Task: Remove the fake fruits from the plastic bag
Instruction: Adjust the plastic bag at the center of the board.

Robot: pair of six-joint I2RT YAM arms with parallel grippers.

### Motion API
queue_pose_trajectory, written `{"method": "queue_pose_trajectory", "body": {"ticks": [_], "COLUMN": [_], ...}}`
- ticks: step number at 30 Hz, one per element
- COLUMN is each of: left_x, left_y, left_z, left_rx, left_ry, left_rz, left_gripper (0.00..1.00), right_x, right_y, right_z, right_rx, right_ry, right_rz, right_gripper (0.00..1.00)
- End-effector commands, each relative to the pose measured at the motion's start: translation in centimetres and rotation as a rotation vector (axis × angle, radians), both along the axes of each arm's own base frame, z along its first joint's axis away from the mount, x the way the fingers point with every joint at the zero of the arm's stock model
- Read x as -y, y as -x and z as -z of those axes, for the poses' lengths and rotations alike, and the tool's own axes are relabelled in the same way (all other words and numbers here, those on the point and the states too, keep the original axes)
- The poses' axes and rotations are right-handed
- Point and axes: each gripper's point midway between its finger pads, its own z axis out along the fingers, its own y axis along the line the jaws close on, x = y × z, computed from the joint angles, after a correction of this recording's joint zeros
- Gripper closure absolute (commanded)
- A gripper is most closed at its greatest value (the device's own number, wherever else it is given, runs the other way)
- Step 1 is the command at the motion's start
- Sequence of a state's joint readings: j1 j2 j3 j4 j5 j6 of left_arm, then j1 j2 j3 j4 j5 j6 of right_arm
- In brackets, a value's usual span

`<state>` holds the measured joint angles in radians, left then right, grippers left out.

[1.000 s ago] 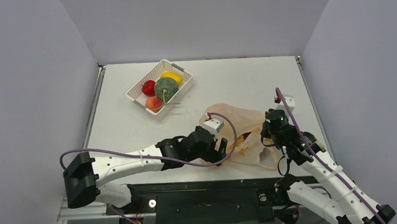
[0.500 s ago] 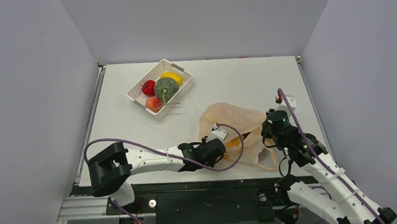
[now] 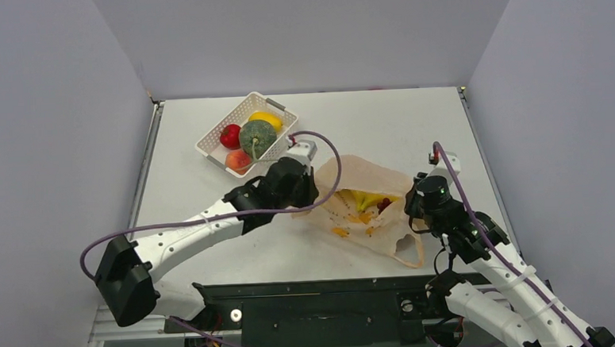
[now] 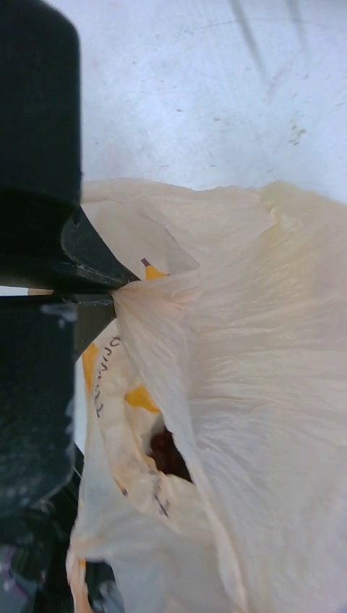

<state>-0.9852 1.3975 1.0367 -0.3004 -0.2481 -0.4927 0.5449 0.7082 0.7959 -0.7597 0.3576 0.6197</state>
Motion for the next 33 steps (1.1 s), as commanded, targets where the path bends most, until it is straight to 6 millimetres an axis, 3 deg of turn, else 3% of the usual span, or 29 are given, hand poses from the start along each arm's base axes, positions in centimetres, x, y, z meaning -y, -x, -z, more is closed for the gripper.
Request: {"method": "queue_pose_trajectory", "body": {"ticks": [1, 6, 8, 11, 13, 16, 21, 23, 25, 30, 33], "left_x": [2.2, 2.3, 2.7, 3.4, 4.0, 4.3, 4.0, 3.8, 3.4, 1.9, -0.1], "left_y": [-0.6, -1.8, -1.9, -1.8, -2.0, -2.0, -1.9, -1.9, -1.9, -2.7, -3.7], "left_z": [-6.8, -8.9, -9.9, -10.1, -10.5, -10.3, -9.3, -9.1, -8.6, -7.5, -4.8], "left_rx": [-0.049, -0.089, -0.100, -0.132, -0.128, -0.139, -0.153, -0.151, -0.147, -0.095, -0.086], "left_ry": [0.322, 0.460, 0.516, 0.555, 0.584, 0.604, 0.605, 0.599, 0.580, 0.501, 0.372], "left_rz": [0.120, 0.136, 0.159, 0.177, 0.190, 0.198, 0.179, 0.171, 0.157, 0.104, 0.022], "left_gripper": [1.00, 1.00, 1.00, 1.00, 1.00, 1.00, 1.00, 1.00, 1.00, 1.00, 1.00], "right_x": [-0.7, -1.8, -2.2, -3.7, -5.8, -9.3, -12.6, -12.9, -12.4, -10.6, -9.5], "right_y": [0.1, 0.5, 0.7, 0.7, 1.4, 2.4, 1.7, 1.2, -0.4, -1.3, -1.3], "right_z": [0.4, -0.5, -2.1, -5.9, -7.8, -8.8, -6.1, -4.4, -3.6, 0.7, 3.0], "right_rx": [-0.002, 0.009, 0.034, 0.101, 0.145, 0.187, 0.174, 0.151, 0.149, 0.107, 0.067], "right_ry": [-0.036, -0.003, 0.039, 0.067, 0.075, 0.114, 0.150, 0.117, 0.020, -0.067, -0.087], "right_rz": [-0.016, -0.074, -0.086, -0.102, -0.161, -0.274, -0.322, -0.312, -0.262, -0.220, -0.164], "right_gripper": [0.86, 0.59, 0.51, 0.46, 0.43, 0.39, 0.39, 0.45, 0.53, 0.55, 0.58]}}
